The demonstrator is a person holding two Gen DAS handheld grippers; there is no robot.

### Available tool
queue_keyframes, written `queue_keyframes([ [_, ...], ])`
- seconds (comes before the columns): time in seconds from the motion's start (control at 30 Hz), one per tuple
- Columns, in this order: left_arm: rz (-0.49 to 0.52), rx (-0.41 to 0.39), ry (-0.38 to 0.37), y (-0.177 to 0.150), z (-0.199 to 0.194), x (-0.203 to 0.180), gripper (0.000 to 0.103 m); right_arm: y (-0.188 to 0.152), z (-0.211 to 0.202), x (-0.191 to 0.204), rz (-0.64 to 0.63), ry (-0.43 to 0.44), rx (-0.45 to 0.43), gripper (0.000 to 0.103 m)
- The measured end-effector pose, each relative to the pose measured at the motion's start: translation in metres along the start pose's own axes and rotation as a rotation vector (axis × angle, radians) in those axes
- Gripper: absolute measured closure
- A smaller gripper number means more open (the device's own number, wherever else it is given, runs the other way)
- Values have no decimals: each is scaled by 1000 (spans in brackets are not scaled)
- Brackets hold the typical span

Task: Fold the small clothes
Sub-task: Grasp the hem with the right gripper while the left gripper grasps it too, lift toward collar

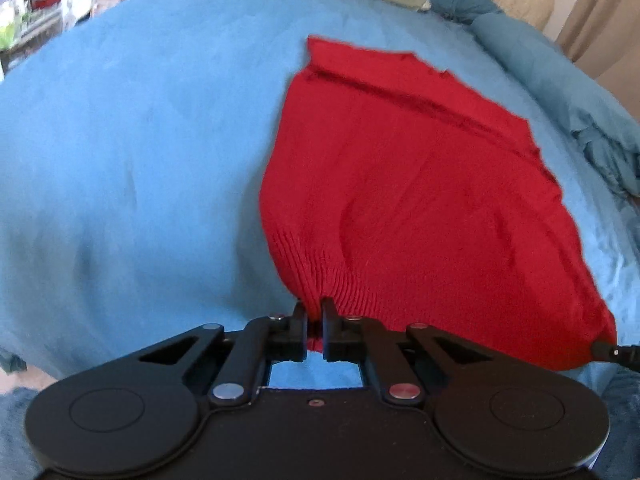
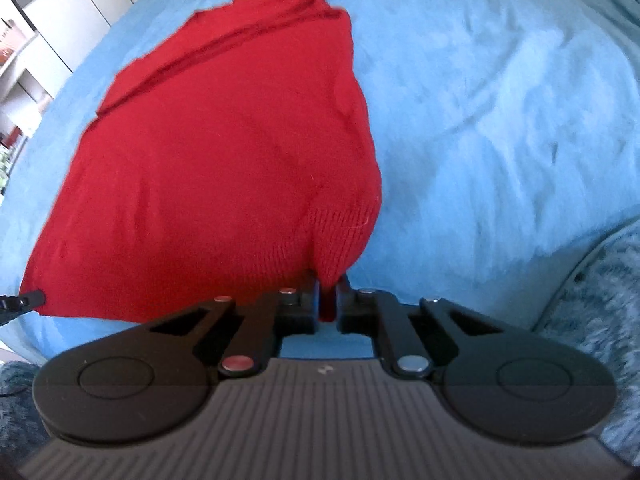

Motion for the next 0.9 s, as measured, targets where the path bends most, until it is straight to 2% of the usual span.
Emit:
queue_keyframes([
  [0.1,13,-60,-30,20,-21,-11,97,14,-21,0,19,39,-49,81],
  [0.23,36,-154,-48,64,-47,-26,97,52,-57,2,48,113,-139,81],
  [0.37,52,-263,-35,136,-51,-37,98,116,-87,8,47,173,-264,81],
  [0.47,63,-332,-30,195,-34,-46,98,175,-87,19,78,211,-305,81],
  [0.6,69,-366,-9,272,17,-50,98,259,-61,37,94,221,-348,81],
  [0.73,57,-367,18,333,86,-45,98,338,-9,57,103,197,-360,81],
  [0.9,-14,-306,27,368,176,-21,98,401,90,80,60,113,-331,81],
])
Point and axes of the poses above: each gripper's, at about its wrist camera, not at the fingertips, and z roughly the way its jaws point, x to its left, y to its top, the point moved 6 cm from there along z, roughly the way its jaws point, and after that the axes turned 10 degrees about -y, right-handed, at the moved point
